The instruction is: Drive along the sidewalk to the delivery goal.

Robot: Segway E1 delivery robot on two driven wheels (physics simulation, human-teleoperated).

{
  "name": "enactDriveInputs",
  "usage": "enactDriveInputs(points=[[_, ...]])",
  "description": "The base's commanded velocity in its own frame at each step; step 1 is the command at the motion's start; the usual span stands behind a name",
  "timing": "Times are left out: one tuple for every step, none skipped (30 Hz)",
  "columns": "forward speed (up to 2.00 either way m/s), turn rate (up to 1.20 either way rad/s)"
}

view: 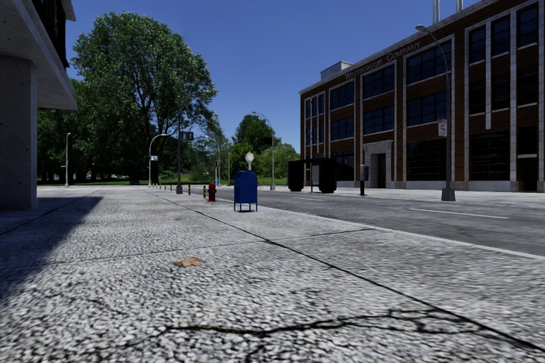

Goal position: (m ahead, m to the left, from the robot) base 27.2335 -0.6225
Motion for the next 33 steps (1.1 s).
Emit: enactDriveInputs(points=[[0.02,0.00],[0.27,0.00],[0.30,0.00],[0.30,0.00],[0.34,0.00],[0.62,0.00],[1.06,0.00],[1.06,0.00],[2.00,0.00],[2.00,0.00],[2.00,0.00],[2.00,0.00],[2.00,0.00],[2.00,0.00],[2.00,0.00],[2.00,0.00],[2.00,0.00],[2.00,0.00],[2.00,0.01],[2.00,0.01],[2.00,0.26],[2.00,0.35],[2.00,0.38],[2.00,0.38],[2.00,0.38],[2.00,0.39],[2.00,0.39],[2.00,0.39],[2.00,0.39],[2.00,0.39],[2.00,0.39],[2.00,0.39],[2.00,0.39]])
